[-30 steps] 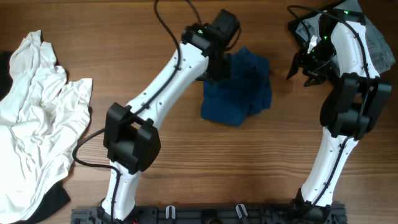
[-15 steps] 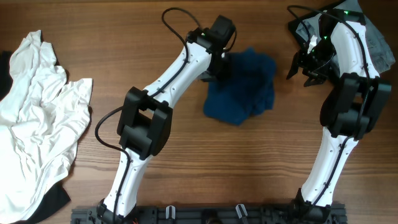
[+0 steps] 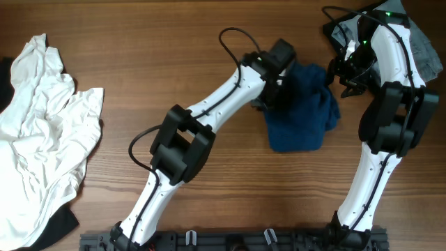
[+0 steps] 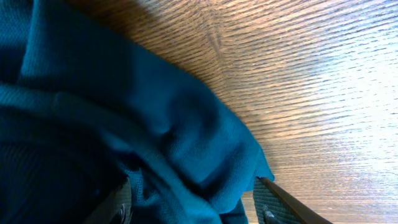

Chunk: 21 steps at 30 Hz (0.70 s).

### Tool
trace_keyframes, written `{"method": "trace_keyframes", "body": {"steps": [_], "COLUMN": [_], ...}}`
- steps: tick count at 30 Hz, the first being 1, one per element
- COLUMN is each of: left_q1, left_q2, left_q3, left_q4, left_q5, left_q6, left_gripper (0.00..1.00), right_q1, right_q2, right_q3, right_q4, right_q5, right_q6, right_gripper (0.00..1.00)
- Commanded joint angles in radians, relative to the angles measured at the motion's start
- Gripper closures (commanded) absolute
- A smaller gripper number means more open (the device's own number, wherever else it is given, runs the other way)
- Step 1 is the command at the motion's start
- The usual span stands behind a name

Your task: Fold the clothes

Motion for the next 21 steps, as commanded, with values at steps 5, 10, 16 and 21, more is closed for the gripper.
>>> {"method": "trace_keyframes", "body": {"steps": [5, 10, 16, 21], "left_q1": [0.114, 0.139, 0.204, 0.324], "left_q2": [0.014, 0.014, -0.037, -0.105], "left_q3": [0.008, 0.008, 0.010, 0.010], "left_q4": [-0.068, -0.069, -0.039, -0.040], "left_q5": [0.031, 0.083, 0.015, 0.015], "left_q6": [-0.010, -0.006, -0.007, -0.007], "left_gripper": [0.00, 0.00, 0.00, 0.00], "right_q1": [-0.026, -0.061, -0.164, -0.275], "right_q2": [-0.025, -0.025, -0.027, -0.047], "right_q3": [0.018, 0.028, 0.031, 0.031], "right_q4": [-0.002, -0.017, -0.039, -0.076], "right_q5": [0.059, -0.061, -0.159, -0.330], "right_q6": [-0.024, -0.071, -0.092, -0.162], "right_gripper": [0.22, 0.20, 0.00, 0.00]}}
